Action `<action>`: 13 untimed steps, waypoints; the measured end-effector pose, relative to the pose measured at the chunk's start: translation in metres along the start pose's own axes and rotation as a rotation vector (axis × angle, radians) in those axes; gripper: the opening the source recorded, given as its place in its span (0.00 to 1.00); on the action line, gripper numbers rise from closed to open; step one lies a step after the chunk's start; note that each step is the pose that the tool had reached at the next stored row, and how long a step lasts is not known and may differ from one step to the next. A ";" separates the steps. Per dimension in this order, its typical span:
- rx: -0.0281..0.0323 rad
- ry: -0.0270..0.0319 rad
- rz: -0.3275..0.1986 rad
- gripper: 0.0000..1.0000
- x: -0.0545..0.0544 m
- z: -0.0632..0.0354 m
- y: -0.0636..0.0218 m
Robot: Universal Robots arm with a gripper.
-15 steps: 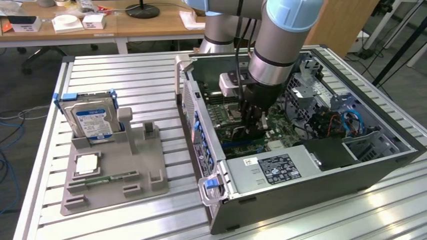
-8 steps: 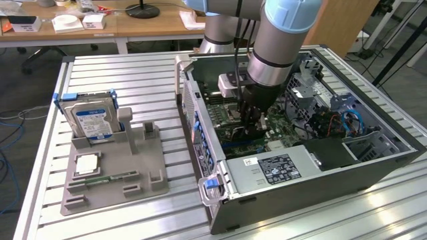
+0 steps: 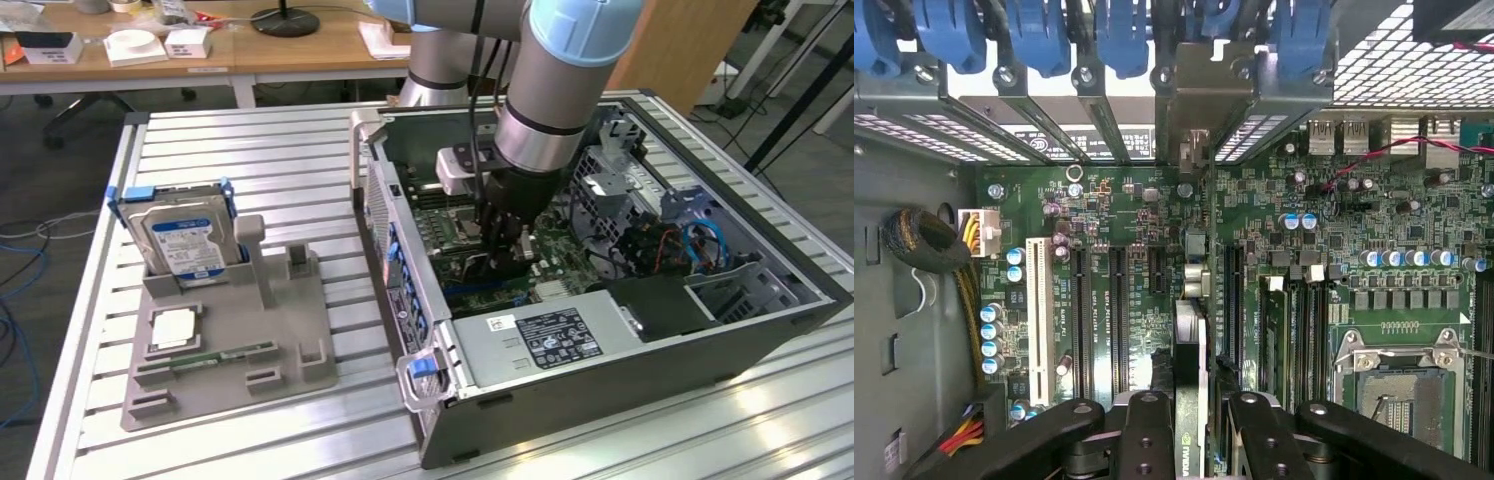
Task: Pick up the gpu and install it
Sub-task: 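Insert the gpu into the slot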
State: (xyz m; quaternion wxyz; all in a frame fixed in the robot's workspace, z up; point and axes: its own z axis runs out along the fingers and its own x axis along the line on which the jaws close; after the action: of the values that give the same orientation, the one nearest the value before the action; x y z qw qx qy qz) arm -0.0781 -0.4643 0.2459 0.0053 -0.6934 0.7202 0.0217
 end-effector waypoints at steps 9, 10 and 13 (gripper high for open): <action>0.0002 0.0006 0.000 0.26 0.000 -0.0047 0.0001; 0.0002 0.0007 0.000 0.26 0.000 -0.0048 0.0001; 0.0005 0.0010 0.000 0.26 0.000 -0.0048 0.0018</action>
State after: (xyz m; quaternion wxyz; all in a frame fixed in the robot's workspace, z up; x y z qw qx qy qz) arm -0.0798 -0.4640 0.2508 0.0051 -0.6935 0.7202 0.0212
